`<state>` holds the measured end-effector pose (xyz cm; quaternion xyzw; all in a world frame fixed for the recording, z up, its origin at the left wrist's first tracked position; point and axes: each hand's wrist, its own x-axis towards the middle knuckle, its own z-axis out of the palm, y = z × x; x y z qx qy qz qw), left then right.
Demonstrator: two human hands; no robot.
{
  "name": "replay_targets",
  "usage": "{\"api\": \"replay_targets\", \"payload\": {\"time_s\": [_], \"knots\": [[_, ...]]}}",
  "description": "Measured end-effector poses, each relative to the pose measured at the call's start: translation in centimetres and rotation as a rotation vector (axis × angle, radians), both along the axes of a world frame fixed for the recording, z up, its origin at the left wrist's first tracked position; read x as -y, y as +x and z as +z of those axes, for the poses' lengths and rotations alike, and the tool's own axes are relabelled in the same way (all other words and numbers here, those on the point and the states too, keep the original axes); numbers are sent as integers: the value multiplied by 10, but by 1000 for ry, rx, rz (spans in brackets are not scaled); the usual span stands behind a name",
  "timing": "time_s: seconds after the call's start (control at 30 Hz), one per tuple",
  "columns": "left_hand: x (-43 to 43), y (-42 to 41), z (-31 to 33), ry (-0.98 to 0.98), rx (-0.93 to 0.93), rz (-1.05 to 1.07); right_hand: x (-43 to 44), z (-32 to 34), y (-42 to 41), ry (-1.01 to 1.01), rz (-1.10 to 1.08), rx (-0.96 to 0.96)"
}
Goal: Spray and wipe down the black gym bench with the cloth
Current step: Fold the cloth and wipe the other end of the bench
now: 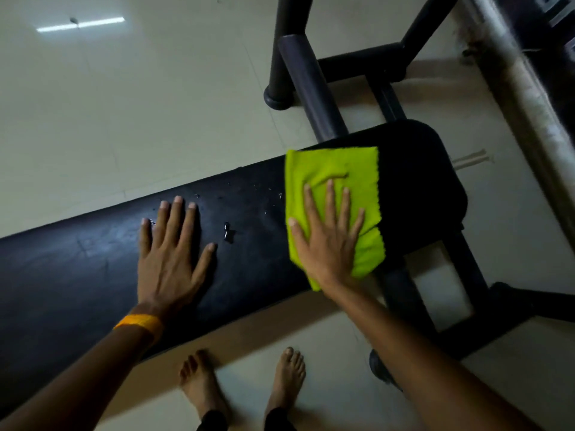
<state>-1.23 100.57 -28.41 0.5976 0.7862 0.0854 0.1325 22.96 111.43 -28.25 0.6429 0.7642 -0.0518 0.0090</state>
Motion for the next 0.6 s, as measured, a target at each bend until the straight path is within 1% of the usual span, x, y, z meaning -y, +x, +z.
{"api": "replay_targets", "payload": {"time_s": [0.07,0.13,0.17,0.2,0.27,0.3,0.33,0.37,0.4,0.47,0.53,0.57,0.6], "knots": [[0,1,-2,6,-31,-14,20,3,2,-34,228,41],[-2,0,-4,10,-58,-14,-11,5,12,-39,380,44],[-2,-2,-6,12,-66,-8,-34,5,15,-32,409,66],[-1,-3,-7,14,-73,-5,-57,4,16,-14,374,78],[1,-4,-10,21,-84,-11,-82,2,7,10,123,25],[2,-5,-11,27,-88,-13,-78,-1,-7,37,-8,-2],[3,-5,-12,29,-92,-12,-63,-3,-25,57,-88,-14],[3,-5,-12,28,-98,-10,-42,-4,-41,44,-78,-12],[4,-4,-12,29,-104,-7,-19,-2,-54,26,16,-2],[3,-3,-12,40,-117,0,8,2,-62,-14,304,24],[0,-4,-12,51,-121,1,-20,6,-56,-41,578,31],[-1,-4,-12,57,-121,0,-45,6,-53,-43,674,45],[-2,-5,-13,62,-123,-2,-70,4,-51,-35,689,45]]}}
